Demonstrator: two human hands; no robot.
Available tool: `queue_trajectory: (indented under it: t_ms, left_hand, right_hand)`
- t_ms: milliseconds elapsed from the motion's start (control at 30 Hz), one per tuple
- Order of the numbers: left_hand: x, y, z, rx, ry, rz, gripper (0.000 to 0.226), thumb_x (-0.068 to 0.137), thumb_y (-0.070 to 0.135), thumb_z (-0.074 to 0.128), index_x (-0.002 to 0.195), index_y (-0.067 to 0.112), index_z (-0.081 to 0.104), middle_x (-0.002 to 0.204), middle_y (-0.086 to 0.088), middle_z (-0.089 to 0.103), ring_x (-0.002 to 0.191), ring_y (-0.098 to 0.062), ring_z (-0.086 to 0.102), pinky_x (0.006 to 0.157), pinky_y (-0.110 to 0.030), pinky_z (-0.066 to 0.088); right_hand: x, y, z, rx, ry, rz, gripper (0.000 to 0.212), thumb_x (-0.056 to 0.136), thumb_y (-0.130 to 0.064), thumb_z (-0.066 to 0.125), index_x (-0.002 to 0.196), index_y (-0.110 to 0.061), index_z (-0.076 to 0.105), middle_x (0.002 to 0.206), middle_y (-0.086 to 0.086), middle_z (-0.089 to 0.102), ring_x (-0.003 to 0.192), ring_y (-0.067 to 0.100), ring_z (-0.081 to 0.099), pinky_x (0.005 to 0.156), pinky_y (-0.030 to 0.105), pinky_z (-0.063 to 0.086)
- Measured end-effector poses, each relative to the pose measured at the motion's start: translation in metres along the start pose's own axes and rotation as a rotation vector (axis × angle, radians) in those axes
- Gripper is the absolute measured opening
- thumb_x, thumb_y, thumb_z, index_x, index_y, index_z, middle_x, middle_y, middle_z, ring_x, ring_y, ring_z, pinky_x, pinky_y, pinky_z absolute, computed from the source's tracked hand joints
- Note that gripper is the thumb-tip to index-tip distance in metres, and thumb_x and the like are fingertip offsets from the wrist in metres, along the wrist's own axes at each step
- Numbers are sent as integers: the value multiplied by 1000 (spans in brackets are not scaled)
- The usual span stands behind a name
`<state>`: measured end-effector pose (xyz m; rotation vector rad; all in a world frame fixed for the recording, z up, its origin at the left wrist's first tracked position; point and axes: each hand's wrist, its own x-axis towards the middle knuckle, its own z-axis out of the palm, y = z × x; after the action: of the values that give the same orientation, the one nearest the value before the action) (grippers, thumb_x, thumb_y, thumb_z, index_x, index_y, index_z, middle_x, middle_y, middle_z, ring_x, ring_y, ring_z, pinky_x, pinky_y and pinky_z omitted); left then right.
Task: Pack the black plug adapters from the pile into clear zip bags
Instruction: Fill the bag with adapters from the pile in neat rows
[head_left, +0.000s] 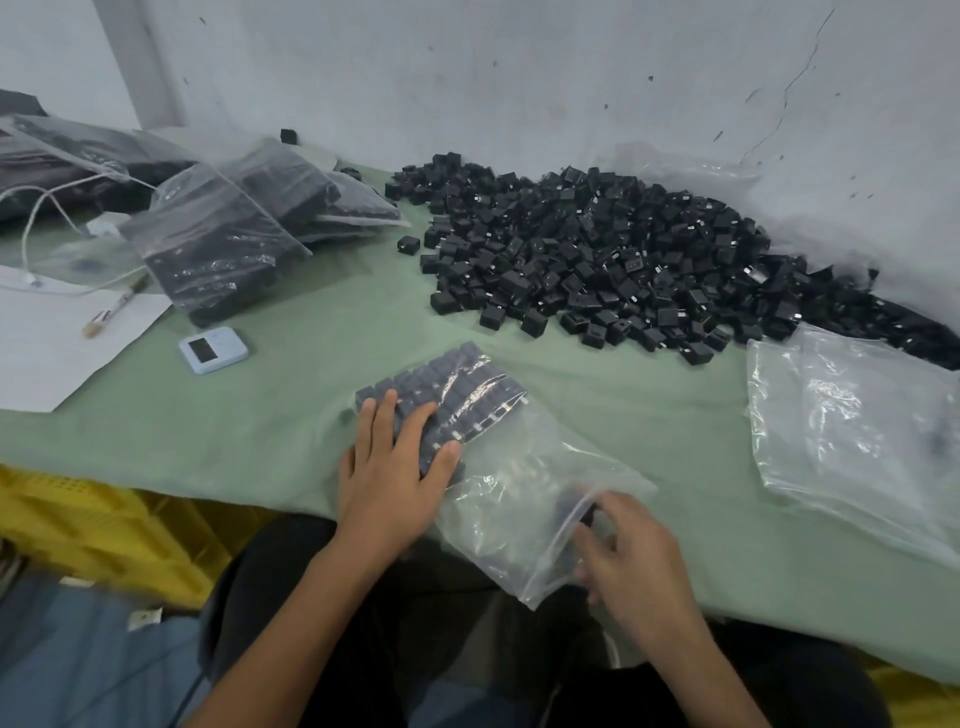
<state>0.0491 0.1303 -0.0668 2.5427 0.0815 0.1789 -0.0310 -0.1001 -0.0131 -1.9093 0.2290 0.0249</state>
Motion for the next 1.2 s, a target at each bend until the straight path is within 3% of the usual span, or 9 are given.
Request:
queue_trajectory:
  t_ms: [100,200,333,433,533,633,867,1033,1200]
  left_hand:
    - [0,1,0,-4,-5,-1,63,90,74,24,149,50,19,166,14,-6,149,-6,-19,120,-45,7]
    - [-1,1,-1,2,0,6,63,90,74,23,148,50,19,166,13,-7,149,-6,-19,120,-45,7]
    - [-2,2,-2,-5,2,12,63,89,75,19,148,51,18,166,14,-7,149,-6,-19,120,-45,7]
    - [-3,2,-3,-6,2,15,64,89,75,19,148,50,17,166,14,-8,149,-5,-20,120,-44,6]
    - [-4,3,-3,1,5,15,63,92,72,22,150,48,18,166,13,-8,149,-6,-21,120,-43,6]
    - [-4,4,-4,-9,1,22,59,94,70,25,149,49,19,166,13,-7,149,-6,-20,120,-44,7]
    - [-6,5,-4,-22,5,27,57,96,67,26,149,48,19,166,12,-7,149,-6,-21,120,-44,6]
    - [-5,4,-4,-25,-6,30,57,96,66,24,150,48,16,166,13,-9,149,-6,-22,120,-44,4]
    - [-5,5,-4,-23,3,23,56,97,66,25,149,48,18,166,13,-8,149,-6,-21,120,-43,6]
  right_hand:
    - [11,-5,17,471,-114,197,20,91,-1,65,108,-9,72,63,9,61,41,11,50,38,19,42]
    - [19,-16,33,762,-198,377,16,90,-2,64,84,-1,78,62,7,62,46,8,55,42,14,47]
    - [37,-24,31,131,-181,-31,18,91,-9,66,102,-21,73,89,4,72,74,19,66,68,32,57]
    - [49,-17,22,-549,-14,-296,57,70,-16,79,123,-25,59,119,-3,58,105,13,57,94,27,46]
    - [54,-12,35,-75,-99,-159,34,88,3,68,121,2,59,116,20,61,87,13,66,76,21,53]
    - [58,-18,53,574,-225,239,19,92,1,64,110,-2,69,98,17,72,64,12,69,54,19,53]
    - [61,-24,59,-434,-54,-295,27,95,-20,65,121,-21,67,116,-12,67,106,5,61,99,27,48]
    - [58,-27,66,-382,-129,-344,23,96,-23,64,119,-22,67,105,-17,64,90,-11,59,96,22,48]
    - [59,-19,58,-364,-203,-402,31,98,-17,58,128,-24,66,124,-11,68,113,3,63,101,33,51]
